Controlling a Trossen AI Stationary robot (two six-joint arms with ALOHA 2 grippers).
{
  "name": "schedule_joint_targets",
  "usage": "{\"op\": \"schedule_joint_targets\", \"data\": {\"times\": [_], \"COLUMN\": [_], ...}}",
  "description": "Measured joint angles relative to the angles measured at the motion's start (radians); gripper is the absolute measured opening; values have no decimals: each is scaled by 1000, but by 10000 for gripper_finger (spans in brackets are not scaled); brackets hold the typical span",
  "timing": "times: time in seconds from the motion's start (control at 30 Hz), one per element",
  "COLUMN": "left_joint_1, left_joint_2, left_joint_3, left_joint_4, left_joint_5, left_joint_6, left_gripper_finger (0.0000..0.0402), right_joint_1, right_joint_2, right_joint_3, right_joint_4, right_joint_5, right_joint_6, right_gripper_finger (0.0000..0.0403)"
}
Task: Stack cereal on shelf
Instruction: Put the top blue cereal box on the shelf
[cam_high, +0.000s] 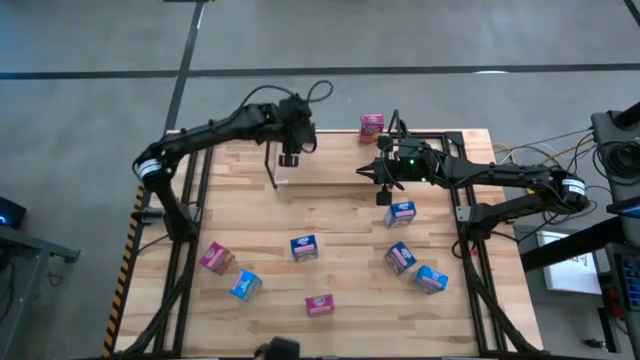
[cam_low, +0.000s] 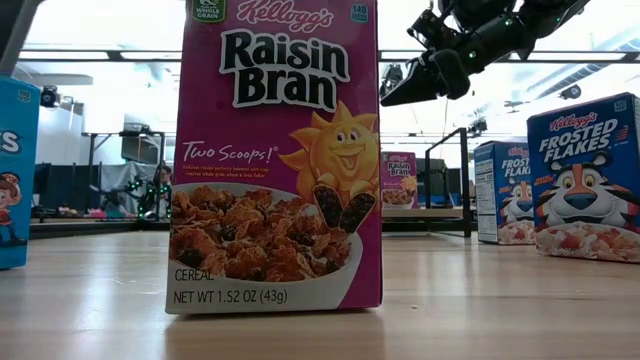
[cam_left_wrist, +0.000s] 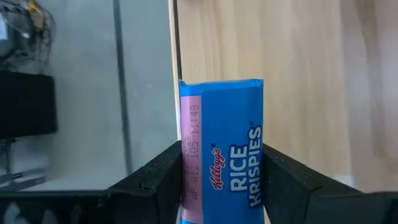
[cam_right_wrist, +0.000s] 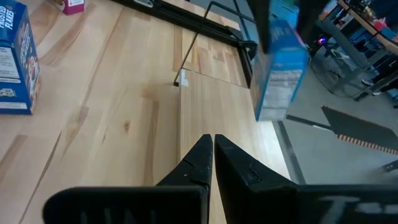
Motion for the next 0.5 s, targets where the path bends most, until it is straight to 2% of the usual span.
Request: {"op": "schedule_joint_targets", "data": {"times": [0.13, 0.27, 0.5], "left_joint_1": [73, 116, 165], "left_joint_2": [54, 117, 250], "left_joint_3": [60, 147, 332], "left_joint_4": [0, -37, -220], "left_joint_5": [91, 110, 185], "left_joint_6": [5, 21, 21], "left_gripper_finger": [164, 164, 164], "right_joint_1": [0, 0, 0], "right_joint_2": [0, 0, 0], "right_joint_3": [0, 0, 0], "right_joint_4": [0, 0, 0], "right_joint_5": [0, 0, 0], "right_joint_6": [0, 0, -4], "right_gripper_finger": [9, 9, 9]}}
